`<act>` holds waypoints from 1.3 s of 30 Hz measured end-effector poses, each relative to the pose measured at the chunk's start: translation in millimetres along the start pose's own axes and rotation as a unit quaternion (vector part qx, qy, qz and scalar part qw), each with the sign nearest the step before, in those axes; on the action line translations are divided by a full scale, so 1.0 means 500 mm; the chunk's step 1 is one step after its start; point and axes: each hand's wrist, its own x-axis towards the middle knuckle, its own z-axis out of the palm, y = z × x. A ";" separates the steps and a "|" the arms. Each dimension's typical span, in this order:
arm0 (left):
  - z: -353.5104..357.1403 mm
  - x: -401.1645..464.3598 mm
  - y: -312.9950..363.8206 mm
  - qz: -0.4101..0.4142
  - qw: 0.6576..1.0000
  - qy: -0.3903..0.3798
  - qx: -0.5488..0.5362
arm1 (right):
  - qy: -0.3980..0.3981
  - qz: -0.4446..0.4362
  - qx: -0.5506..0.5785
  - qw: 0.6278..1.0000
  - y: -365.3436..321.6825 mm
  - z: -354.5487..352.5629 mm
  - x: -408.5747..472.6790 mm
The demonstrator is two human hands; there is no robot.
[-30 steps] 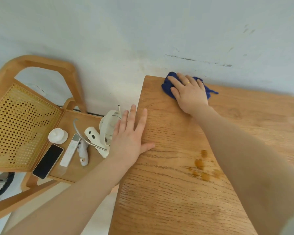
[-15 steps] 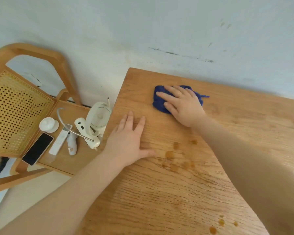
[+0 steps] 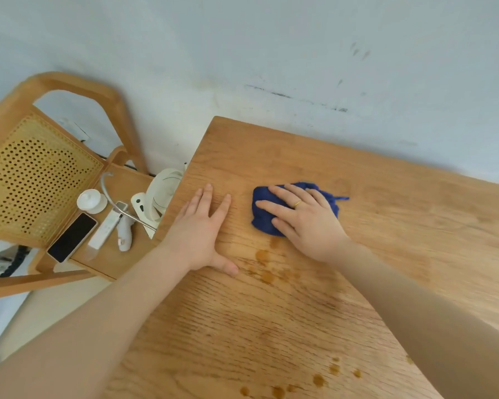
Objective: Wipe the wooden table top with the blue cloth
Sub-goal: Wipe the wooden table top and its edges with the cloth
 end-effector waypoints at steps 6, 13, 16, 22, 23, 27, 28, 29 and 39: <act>0.010 0.006 -0.010 0.003 1.000 0.011 -0.001 | 0.104 0.160 0.001 0.982 0.110 -0.024 0.132; 0.015 0.002 -0.012 0.008 1.000 0.020 -0.013 | 0.062 0.219 -0.004 0.974 0.046 -0.015 0.105; 0.010 0.000 -0.013 0.015 0.999 0.026 -0.015 | 0.035 0.177 0.004 0.984 -0.044 0.000 0.025; 0.007 0.003 -0.011 0.019 0.999 0.036 -0.006 | 0.016 0.138 0.027 0.990 -0.046 -0.002 0.024; 0.009 0.004 -0.012 0.023 0.999 0.038 -0.006 | 0.024 0.147 0.025 0.988 -0.025 -0.005 0.044; 0.020 0.012 -0.019 0.037 0.998 0.055 0.002 | 0.078 0.223 -0.005 0.972 0.037 -0.013 0.132; 0.021 0.013 -0.020 0.038 0.998 0.058 0.004 | 0.086 0.250 -0.005 0.964 0.042 -0.013 0.151; 0.021 0.014 -0.020 0.037 0.997 0.060 0.004 | 0.090 0.277 -0.002 0.957 0.040 -0.013 0.167; 0.012 0.005 -0.014 0.036 0.998 0.052 -0.011 | 0.041 0.119 0.009 0.992 -0.105 0.016 0.059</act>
